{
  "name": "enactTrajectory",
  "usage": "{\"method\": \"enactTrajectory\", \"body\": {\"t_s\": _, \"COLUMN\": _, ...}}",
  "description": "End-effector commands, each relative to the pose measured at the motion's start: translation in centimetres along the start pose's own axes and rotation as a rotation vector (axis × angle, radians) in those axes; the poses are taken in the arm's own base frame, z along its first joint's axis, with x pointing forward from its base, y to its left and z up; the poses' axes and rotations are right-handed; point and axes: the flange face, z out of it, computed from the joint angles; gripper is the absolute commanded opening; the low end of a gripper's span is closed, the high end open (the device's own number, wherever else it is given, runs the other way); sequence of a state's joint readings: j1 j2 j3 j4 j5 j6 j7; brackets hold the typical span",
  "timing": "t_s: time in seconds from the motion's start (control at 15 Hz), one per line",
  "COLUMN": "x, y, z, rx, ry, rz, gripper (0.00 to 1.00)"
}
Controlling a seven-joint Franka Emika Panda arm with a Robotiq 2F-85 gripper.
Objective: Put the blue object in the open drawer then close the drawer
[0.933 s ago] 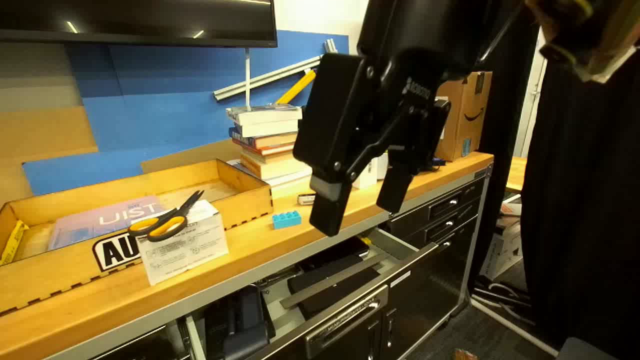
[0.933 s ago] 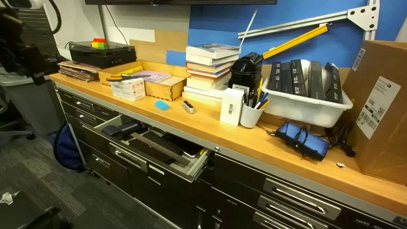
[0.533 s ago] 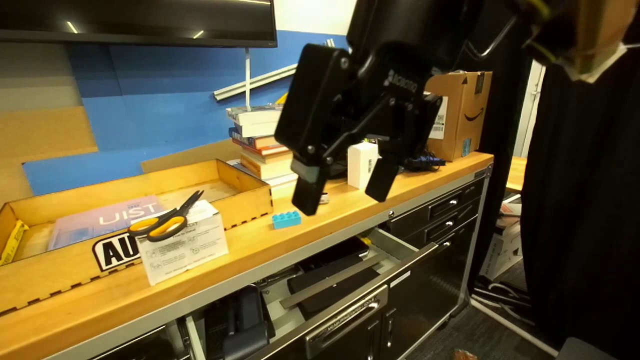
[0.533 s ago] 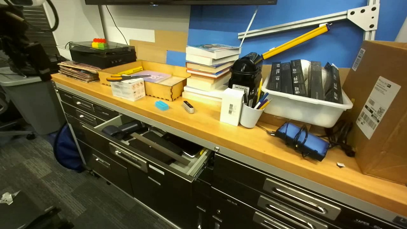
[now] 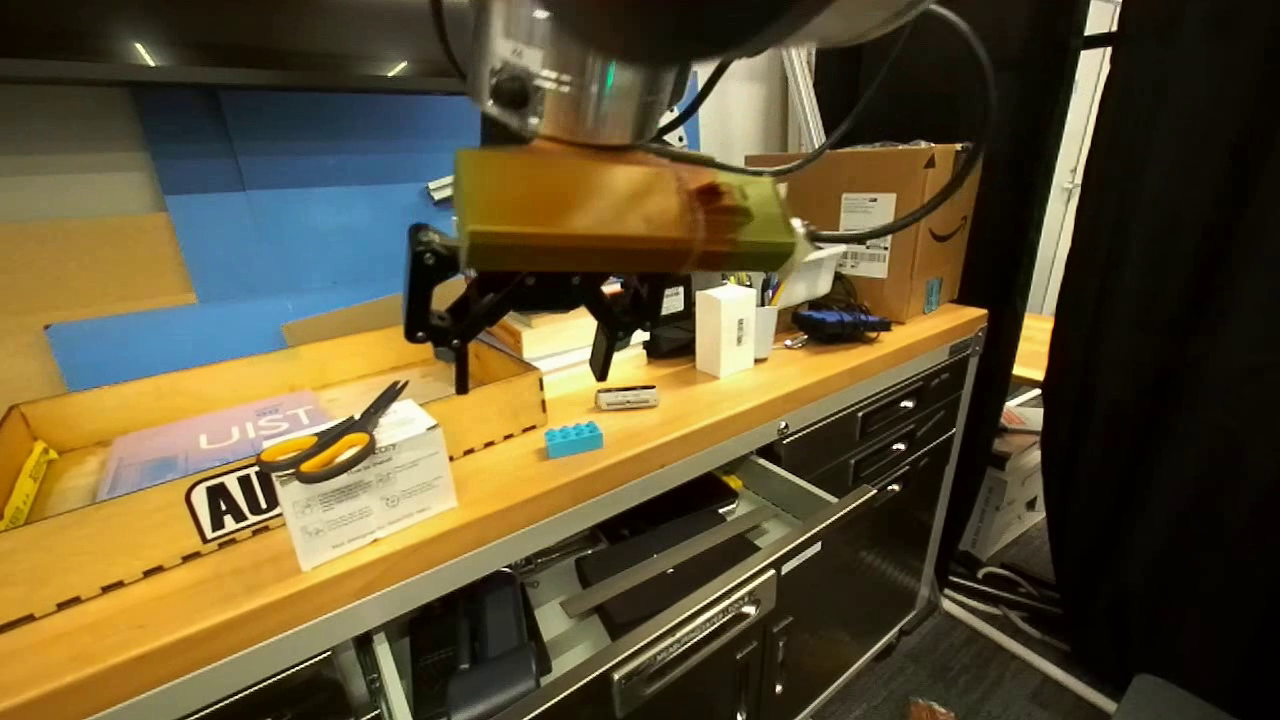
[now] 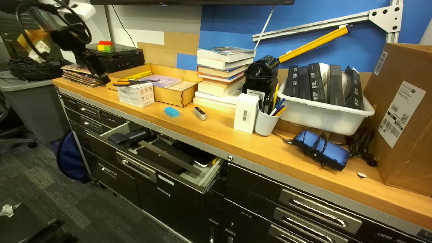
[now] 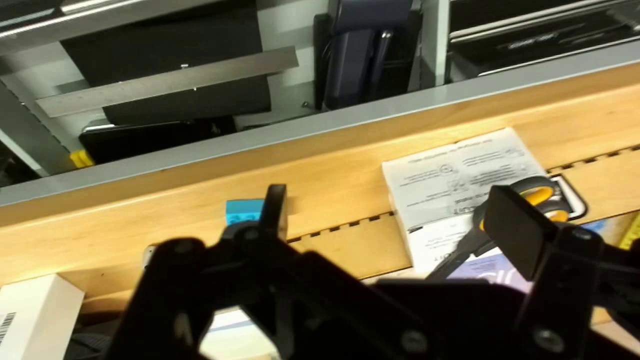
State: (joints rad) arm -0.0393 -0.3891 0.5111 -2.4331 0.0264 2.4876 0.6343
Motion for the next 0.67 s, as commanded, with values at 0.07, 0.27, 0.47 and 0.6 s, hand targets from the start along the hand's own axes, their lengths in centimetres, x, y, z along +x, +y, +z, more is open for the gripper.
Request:
{"method": "enactTrajectory", "body": {"t_s": 0.07, "x": 6.3, "y": -2.0, "z": 4.4, "rx": -0.171, "ry": 0.046, "rz": 0.082, "gripper": 1.0}}
{"method": "enactTrajectory", "body": {"t_s": 0.27, "x": 9.4, "y": -1.8, "z": 8.4, "rx": -0.26, "ry": 0.045, "rz": 0.062, "gripper": 1.0}}
{"method": "enactTrajectory", "body": {"t_s": 0.47, "x": 11.5, "y": -1.7, "z": 12.6, "rx": -0.263, "ry": 0.039, "rz": 0.081, "gripper": 1.0}}
{"method": "enactTrajectory", "body": {"t_s": 0.6, "x": 12.5, "y": -1.5, "z": 15.9, "rx": -0.226, "ry": -0.006, "rz": 0.105, "gripper": 1.0}}
